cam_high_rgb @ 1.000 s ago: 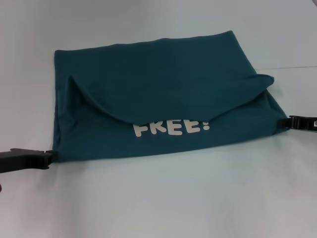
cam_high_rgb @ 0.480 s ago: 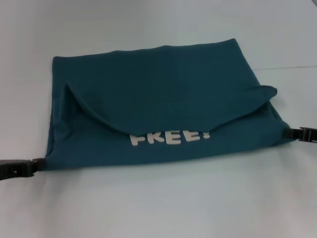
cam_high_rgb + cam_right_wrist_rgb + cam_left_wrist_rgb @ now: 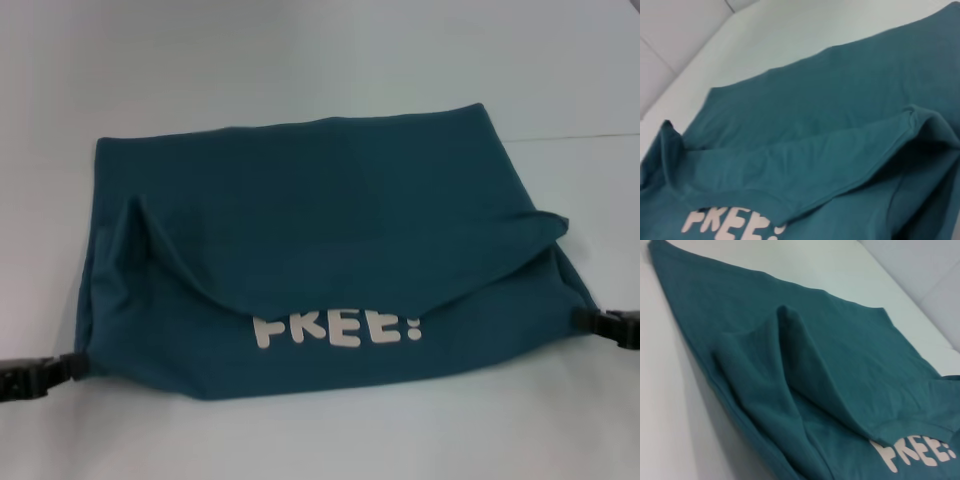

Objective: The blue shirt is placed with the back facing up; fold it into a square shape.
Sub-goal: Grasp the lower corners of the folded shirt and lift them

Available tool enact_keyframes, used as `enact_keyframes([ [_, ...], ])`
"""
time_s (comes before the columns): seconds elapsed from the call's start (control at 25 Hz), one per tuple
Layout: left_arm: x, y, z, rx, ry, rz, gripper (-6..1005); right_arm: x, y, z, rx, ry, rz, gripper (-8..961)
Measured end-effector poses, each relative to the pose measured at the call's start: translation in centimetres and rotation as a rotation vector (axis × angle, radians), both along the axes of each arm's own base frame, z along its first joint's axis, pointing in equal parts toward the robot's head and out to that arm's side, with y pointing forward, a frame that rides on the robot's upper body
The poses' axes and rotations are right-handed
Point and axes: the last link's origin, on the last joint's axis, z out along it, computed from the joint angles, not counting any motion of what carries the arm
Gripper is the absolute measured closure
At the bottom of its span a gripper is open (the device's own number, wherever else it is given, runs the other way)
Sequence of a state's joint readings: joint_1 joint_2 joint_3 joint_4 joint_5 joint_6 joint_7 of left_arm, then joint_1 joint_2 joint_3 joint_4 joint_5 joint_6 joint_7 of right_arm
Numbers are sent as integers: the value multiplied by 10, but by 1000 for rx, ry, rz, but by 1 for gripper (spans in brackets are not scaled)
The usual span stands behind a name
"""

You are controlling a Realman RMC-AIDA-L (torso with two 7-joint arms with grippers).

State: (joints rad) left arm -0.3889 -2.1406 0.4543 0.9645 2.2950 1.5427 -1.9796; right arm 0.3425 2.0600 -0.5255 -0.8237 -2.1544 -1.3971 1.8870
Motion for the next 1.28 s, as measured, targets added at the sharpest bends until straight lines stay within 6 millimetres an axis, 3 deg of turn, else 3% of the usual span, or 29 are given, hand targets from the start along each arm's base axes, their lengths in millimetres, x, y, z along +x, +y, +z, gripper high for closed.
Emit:
enact_keyframes([
  [0.56,-13,-33,0,-30,-70,35,1000,27,-79,25,50,82,40,906],
  [0.8,-15,-48,-1,-63,-95,26,1000,34,-110,25,31,85,50,906],
  [1.28,-14,-75,-2,-125,-148,-3,999,38,-149,28,25,97,74,907],
])
